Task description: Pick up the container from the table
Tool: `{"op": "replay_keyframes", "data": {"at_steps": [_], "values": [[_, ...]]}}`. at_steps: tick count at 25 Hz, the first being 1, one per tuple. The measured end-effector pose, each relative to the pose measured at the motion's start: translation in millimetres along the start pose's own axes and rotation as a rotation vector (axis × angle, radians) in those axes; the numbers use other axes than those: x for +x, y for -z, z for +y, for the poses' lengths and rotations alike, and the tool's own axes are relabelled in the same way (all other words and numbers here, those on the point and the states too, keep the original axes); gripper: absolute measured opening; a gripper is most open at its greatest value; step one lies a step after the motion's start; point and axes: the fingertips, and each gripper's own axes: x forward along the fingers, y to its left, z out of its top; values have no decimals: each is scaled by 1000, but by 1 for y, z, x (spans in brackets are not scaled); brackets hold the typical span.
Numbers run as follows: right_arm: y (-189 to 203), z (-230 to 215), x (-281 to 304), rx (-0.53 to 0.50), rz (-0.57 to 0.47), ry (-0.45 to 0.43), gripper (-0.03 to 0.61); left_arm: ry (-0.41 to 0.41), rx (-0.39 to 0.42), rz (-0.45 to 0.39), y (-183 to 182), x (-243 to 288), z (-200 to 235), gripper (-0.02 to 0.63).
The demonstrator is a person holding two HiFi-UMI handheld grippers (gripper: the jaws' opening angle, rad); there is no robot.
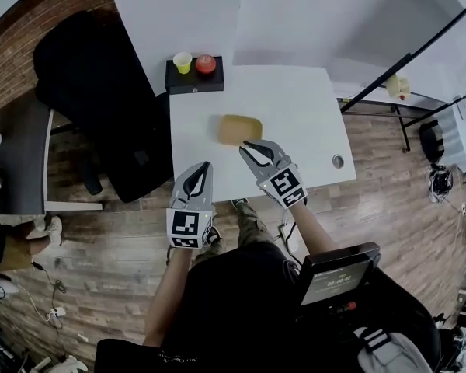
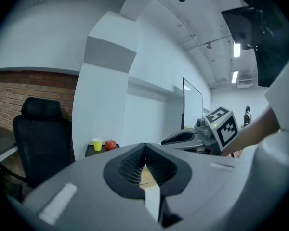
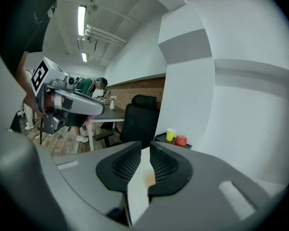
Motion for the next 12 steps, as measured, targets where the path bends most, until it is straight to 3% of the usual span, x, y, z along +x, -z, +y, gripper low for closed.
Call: {"op": "replay_keyframes", "data": {"at_steps": [12], "values": [[83, -34, 81, -107, 190, -266, 112, -154, -41, 66, 4, 63, 26, -3]]}}
